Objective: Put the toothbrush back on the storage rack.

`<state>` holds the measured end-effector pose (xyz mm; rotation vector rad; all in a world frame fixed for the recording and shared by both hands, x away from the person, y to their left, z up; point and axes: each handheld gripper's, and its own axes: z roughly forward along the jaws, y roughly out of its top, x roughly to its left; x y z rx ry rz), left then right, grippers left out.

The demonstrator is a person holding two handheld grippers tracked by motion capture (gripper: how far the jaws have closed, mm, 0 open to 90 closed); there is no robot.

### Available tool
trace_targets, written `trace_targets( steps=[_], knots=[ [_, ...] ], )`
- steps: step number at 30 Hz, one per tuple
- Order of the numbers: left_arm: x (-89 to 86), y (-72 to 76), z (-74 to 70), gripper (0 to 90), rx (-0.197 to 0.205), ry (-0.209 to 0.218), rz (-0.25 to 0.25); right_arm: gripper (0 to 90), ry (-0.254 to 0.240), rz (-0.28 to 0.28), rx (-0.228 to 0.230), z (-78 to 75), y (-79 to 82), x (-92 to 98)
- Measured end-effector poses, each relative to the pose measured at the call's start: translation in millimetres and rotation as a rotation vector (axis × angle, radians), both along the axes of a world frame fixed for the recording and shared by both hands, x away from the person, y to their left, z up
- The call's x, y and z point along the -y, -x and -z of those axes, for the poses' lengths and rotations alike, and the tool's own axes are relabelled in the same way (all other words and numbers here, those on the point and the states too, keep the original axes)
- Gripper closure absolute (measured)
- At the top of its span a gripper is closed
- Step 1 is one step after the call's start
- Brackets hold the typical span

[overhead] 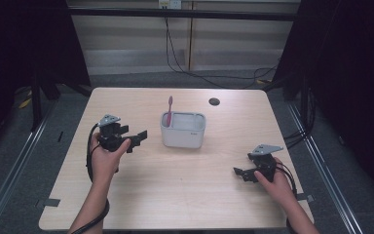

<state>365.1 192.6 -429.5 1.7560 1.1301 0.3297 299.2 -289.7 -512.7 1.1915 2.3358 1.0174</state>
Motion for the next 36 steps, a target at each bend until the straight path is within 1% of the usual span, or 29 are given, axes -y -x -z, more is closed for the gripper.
trace_targets(
  steps=[3,5,9,15,18,20,21,23,26,27,32,33,35,36],
  knots=[
    [-2.9,2.1,2.1,15.2,-0.005,-0.006,0.008,12.9,0.0,0.0,0.0,0.0,0.0,0.0],
    [-4.8,3.4,3.8,15.2,-0.017,-0.006,0.011,12.8,0.0,0.0,0.0,0.0,0.0,0.0],
    [-9.1,5.9,7.0,15.5,-0.022,-0.008,0.012,12.9,0.0,0.0,0.0,0.0,0.0,0.0],
    [-13.2,9.8,11.0,15.6,-0.028,-0.043,0.031,12.9,0.0,0.0,0.0,0.0,0.0,0.0],
    [-15.4,11.8,13.0,15.8,-0.03,-0.047,0.031,12.9,0.0,0.0,0.0,0.0,0.0,0.0],
    [-17.3,12.9,15.1,16.2,-0.036,-0.055,0.036,12.8,0.0,0.0,0.0,0.0,0.0,0.0],
    [-17.4,13.5,16.6,16.4,-0.041,-0.048,0.033,12.8,0.0,0.0,0.0,0.0,0.0,0.0],
    [-19.4,14.4,19.1,16.4,-0.044,-0.062,0.039,12.9,0.0,0.0,0.0,0.0,0.0,0.0],
    [-21.2,15.6,23.1,16.4,-0.052,-0.058,0.038,12.9,0.0,0.0,0.0,0.0,0.0,0.0],
    [-22.0,15.9,24.3,16.3,-0.053,-0.065,0.041,12.8,0.0,0.0,0.0,0.0,0.0,0.0],
    [-25.3,18.1,31.1,16.4,-0.066,-0.07,0.049,12.9,0.0,0.0,0.0,0.0,0.0,0.0],
    [-25.7,18.6,32.7,16.4,-0.069,-0.064,0.047,12.9,0.0,0.0,0.0,0.0,0.0,0.0],
    [-27.7,19.6,35.3,16.4,-0.072,-0.078,0.056,12.9,0.0,0.0,0.0,0.0,0.0,0.0],
    [-27.7,20.4,36.6,16.4,-0.073,-0.073,0.049,12.8,0.0,0.0,0.0,0.0,0.0,0.0]
  ],
)
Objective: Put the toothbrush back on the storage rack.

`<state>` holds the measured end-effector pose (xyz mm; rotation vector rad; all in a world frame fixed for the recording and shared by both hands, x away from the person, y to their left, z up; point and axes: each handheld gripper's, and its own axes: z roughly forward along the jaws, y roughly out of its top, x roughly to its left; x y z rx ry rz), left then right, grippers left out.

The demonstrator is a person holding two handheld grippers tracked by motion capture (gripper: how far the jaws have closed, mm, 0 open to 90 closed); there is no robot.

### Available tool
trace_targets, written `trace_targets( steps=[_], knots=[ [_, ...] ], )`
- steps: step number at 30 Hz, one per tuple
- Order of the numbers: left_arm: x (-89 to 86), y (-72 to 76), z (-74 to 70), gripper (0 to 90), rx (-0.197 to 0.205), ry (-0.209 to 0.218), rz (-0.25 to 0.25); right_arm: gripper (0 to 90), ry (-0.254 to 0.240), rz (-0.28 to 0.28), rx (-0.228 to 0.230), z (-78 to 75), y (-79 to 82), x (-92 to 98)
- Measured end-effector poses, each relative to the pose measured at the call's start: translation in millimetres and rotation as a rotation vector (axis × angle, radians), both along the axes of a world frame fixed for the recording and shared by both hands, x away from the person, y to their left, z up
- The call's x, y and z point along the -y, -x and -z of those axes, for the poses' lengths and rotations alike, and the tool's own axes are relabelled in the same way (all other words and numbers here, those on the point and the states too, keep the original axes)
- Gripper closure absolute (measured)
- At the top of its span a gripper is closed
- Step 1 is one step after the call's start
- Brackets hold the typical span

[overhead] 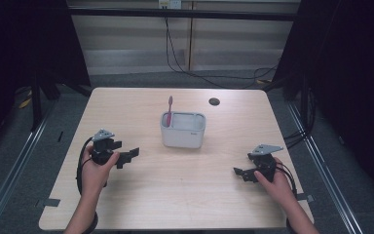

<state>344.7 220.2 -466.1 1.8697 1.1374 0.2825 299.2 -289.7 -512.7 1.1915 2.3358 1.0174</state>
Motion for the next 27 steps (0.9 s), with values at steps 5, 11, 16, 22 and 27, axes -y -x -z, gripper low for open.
trace_targets(
  steps=[5,11,16,22,27],
  knots=[
    [-6.6,2.2,3.2,16.4,-0.007,-0.015,0.001,12.9,0.0,0.0,0.0,0.0,0.0,0.0],
    [-11.5,4.1,10.5,16.5,-0.024,-0.032,-0.006,12.9,0.0,0.0,0.0,0.0,0.0,0.0],
    [-14.9,4.7,16.4,16.5,-0.035,-0.046,0.006,12.8,0.0,0.0,0.0,0.0,0.0,0.0],
    [-16.2,5.8,21.3,16.9,-0.046,-0.057,0.01,12.8,0.0,0.0,0.0,0.0,0.0,0.0],
    [-17.7,6.3,23.6,17.4,-0.05,-0.082,0.014,12.9,0.0,0.0,0.0,0.0,0.0,0.0]
  ],
)
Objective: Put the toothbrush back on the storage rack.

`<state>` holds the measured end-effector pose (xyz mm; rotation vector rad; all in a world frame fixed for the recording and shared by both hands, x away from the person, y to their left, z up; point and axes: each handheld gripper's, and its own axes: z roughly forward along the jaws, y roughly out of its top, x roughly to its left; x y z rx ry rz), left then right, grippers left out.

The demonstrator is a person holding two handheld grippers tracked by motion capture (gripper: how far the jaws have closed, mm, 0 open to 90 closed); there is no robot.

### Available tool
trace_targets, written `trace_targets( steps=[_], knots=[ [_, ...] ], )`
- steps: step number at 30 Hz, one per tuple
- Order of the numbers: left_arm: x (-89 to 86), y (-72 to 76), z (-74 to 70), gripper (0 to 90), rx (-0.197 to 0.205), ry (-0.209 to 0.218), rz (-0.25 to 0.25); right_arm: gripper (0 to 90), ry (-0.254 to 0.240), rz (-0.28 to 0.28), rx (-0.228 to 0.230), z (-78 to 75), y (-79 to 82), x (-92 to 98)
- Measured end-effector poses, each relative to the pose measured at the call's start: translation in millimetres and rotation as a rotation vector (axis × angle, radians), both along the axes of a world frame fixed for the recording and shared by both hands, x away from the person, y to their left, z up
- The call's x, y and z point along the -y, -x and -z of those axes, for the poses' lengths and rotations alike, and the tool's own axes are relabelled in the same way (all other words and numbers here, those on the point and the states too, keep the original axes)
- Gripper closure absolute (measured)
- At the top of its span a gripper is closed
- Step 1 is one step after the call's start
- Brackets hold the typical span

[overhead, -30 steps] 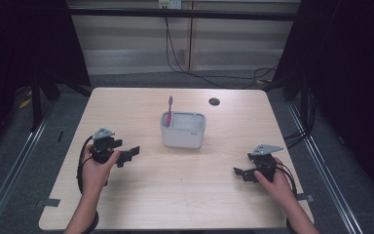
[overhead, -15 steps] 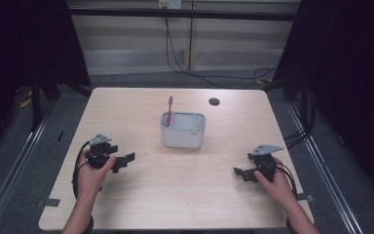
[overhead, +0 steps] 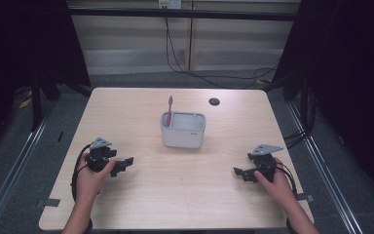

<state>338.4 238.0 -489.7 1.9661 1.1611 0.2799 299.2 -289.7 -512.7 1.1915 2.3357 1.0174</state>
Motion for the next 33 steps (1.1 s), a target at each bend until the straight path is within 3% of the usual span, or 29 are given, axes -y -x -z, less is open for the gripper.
trace_targets(
  steps=[22,27,33],
  knots=[
    [5.1,2.9,9.7,17.6,-0.004,-0.085,0.022,12.9,0.0,0.0,0.0,0.0,0.0,0.0],
    [6.7,3.6,12.1,17.6,-0.007,-0.124,0.035,12.8,0.0,0.0,0.0,0.0,0.0,0.0],
    [7.2,4.4,12.9,17.7,-0.011,-0.13,0.039,12.9,0.0,0.0,0.0,0.0,0.0,0.0]
  ],
)
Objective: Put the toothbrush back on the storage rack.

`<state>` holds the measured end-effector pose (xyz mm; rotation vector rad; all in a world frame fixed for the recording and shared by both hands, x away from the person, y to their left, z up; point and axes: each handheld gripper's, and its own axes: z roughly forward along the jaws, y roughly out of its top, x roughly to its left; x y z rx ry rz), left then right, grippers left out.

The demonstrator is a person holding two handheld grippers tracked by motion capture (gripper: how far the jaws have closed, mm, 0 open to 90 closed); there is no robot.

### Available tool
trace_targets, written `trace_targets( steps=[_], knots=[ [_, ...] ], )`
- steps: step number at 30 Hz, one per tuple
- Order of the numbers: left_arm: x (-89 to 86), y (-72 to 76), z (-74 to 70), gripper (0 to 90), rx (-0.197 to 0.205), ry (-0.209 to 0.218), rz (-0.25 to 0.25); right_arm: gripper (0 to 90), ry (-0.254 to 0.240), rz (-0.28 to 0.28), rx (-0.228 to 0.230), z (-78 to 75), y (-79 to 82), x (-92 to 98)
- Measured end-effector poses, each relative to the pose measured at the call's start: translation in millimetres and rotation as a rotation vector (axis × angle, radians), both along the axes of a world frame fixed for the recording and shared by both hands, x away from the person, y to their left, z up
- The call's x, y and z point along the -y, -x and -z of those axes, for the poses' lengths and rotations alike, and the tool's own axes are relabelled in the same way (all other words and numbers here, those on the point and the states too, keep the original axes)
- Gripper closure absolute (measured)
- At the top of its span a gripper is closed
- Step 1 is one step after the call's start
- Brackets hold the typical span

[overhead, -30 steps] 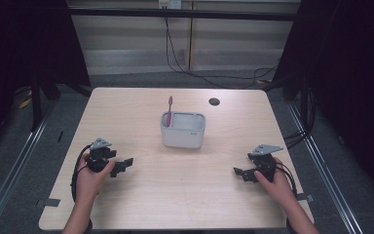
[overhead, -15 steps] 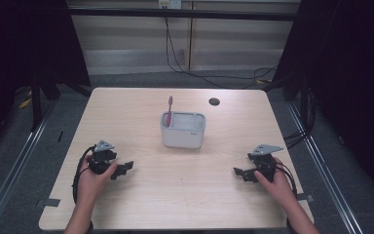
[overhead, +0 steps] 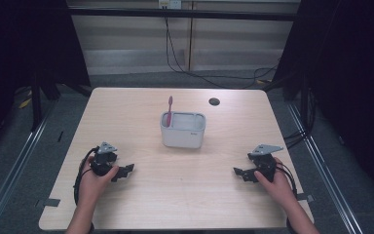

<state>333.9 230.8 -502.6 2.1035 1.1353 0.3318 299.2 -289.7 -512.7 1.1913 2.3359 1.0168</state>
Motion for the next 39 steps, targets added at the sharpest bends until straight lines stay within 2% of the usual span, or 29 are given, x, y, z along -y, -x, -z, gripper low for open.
trace_targets(
  steps=[13,15,16,20,22,39],
  knots=[
    [0.6,2.2,2.6,15.5,0.034,-0.032,0.029,12.9,0.0,0.0,0.0,0.0,0.0,0.0],
    [0.3,2.9,4.6,15.4,0.051,-0.02,0.024,12.9,0.0,0.0,0.0,0.0,0.0,0.0],
    [-0.5,2.9,5.6,15.4,0.067,-0.024,0.03,12.9,0.0,0.0,0.0,0.0,0.0,0.0],
    [0.4,3.7,7.3,15.0,0.087,-0.038,0.047,12.9,0.0,0.0,0.0,0.0,0.0,0.0],
    [0.2,3.7,6.9,14.4,0.085,-0.053,0.056,12.9,0.0,0.0,0.0,0.0,0.0,0.0],
    [0.2,3.6,6.9,14.1,0.089,-0.054,0.057,12.9,0.0,0.0,0.0,0.0,0.0,0.0]
  ],
)
